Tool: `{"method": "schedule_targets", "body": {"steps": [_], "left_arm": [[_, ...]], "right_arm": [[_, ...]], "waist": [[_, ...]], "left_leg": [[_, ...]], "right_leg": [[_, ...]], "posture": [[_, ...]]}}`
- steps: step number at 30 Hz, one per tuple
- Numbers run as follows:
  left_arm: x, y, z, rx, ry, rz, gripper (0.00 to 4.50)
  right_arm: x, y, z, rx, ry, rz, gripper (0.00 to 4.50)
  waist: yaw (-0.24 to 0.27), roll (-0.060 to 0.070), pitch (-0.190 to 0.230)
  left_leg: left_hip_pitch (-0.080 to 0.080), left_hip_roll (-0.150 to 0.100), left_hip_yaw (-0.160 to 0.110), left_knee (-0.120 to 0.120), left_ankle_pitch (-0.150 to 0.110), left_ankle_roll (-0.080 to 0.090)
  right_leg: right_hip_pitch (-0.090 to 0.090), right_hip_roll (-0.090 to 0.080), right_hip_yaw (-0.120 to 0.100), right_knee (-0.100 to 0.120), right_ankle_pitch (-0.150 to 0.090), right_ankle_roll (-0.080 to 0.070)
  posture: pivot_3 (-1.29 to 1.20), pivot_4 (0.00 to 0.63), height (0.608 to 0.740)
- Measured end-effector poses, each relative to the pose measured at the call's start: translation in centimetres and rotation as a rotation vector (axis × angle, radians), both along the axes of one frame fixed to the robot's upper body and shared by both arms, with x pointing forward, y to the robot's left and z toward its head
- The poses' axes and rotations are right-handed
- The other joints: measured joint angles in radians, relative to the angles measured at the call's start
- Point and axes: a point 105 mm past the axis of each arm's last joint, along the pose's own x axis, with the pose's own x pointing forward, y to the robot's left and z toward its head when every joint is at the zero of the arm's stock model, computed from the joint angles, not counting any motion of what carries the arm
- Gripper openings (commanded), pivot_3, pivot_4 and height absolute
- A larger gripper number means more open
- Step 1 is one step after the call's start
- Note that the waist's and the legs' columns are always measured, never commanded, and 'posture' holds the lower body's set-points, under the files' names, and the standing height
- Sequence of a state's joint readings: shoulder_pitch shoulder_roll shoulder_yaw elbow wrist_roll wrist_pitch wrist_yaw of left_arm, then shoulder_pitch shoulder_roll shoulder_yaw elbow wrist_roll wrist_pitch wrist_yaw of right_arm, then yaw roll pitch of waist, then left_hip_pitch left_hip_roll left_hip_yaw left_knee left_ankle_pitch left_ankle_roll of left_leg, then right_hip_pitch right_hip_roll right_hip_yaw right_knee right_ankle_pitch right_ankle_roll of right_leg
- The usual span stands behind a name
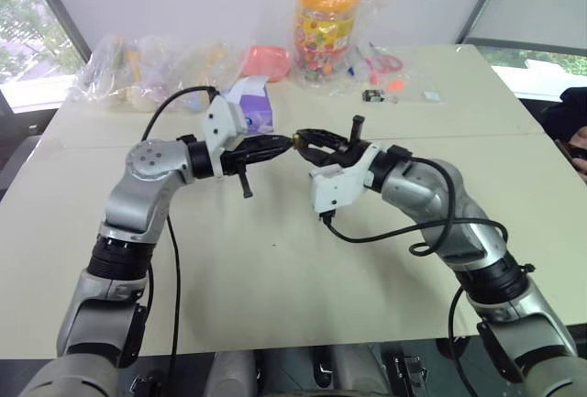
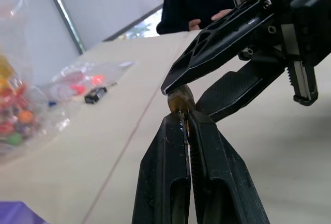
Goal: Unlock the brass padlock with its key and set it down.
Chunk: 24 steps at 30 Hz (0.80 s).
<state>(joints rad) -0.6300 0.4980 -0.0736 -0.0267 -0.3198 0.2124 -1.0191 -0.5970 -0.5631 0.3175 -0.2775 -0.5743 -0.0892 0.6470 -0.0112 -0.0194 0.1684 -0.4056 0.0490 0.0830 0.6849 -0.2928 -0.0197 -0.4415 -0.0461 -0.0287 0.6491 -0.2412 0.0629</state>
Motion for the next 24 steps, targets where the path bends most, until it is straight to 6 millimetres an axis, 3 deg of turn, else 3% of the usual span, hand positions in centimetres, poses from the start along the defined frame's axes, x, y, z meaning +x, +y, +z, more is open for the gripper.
{"method": "schedule_targets", "body": {"steps": [7, 24], "left_arm": [[0.09, -0.12, -0.24, 0.082, -0.204, -0.004, 0.16], [-0.28, 0.23, -0.46, 0.236, -0.483, -0.079, 0.16]], "right_arm": [[0.08, -0.07, -0.11, 0.007, 0.029, -0.005, 0.66], [-0.14, 0.18, -0.40, -0.002, 0.046, 0.012, 0.66]], "waist": [[0.000, 0.000, 0.000], [0.000, 0.000, 0.000]], "left_leg": [[0.000, 0.000, 0.001, 0.000, 0.000, 0.000], [0.000, 0.000, 0.002, 0.000, 0.000, 0.000]], "right_leg": [[0.000, 0.000, 0.000, 0.000, 0.000, 0.000], [0.000, 0.000, 0.000, 0.000, 0.000, 0.000]], "posture": [[0.00, 0.150, 0.740], [0.00, 0.150, 0.740]]}}
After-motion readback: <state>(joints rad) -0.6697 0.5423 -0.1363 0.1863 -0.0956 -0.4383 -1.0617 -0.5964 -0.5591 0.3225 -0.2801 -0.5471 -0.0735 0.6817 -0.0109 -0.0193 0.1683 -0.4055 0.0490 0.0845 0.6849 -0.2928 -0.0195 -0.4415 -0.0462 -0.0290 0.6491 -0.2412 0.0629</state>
